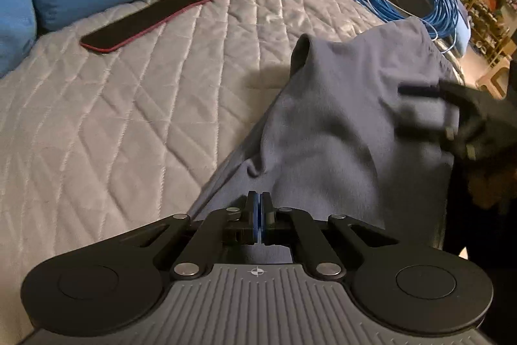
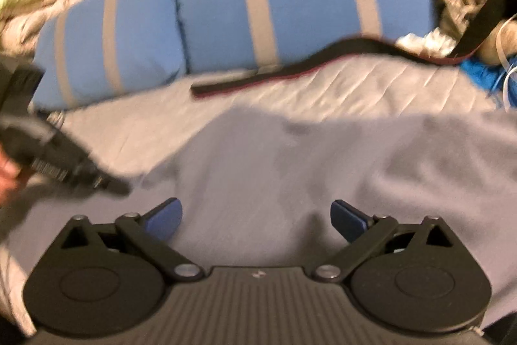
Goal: Fold clothes
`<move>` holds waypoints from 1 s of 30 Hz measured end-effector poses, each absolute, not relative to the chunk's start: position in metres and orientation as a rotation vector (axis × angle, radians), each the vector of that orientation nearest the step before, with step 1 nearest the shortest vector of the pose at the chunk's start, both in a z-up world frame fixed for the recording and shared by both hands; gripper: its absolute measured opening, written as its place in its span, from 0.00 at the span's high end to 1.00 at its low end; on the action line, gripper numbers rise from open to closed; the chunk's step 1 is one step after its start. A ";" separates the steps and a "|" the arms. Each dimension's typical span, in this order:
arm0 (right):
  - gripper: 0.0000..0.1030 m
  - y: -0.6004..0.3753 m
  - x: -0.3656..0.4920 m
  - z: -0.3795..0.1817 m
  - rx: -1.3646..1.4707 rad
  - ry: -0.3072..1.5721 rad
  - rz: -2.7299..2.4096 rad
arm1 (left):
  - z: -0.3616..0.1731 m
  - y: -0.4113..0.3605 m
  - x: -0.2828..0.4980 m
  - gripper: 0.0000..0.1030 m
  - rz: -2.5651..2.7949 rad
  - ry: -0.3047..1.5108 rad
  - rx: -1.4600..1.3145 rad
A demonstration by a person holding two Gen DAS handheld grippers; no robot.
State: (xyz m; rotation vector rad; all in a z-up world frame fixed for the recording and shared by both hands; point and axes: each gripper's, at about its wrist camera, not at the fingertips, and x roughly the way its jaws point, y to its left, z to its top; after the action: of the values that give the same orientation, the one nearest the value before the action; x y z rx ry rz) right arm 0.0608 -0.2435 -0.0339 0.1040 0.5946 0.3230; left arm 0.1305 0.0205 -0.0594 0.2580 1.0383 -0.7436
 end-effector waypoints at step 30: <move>0.53 -0.303 0.219 -0.053 0.283 0.755 0.810 | -0.062 0.136 0.115 0.63 -0.646 0.979 0.089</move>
State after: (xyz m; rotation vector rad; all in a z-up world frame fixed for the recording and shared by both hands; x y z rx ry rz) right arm 0.2192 -0.3028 -0.0533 0.2832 0.7553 0.8097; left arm 0.1153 0.1361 -0.0617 0.0885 0.9793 -0.6463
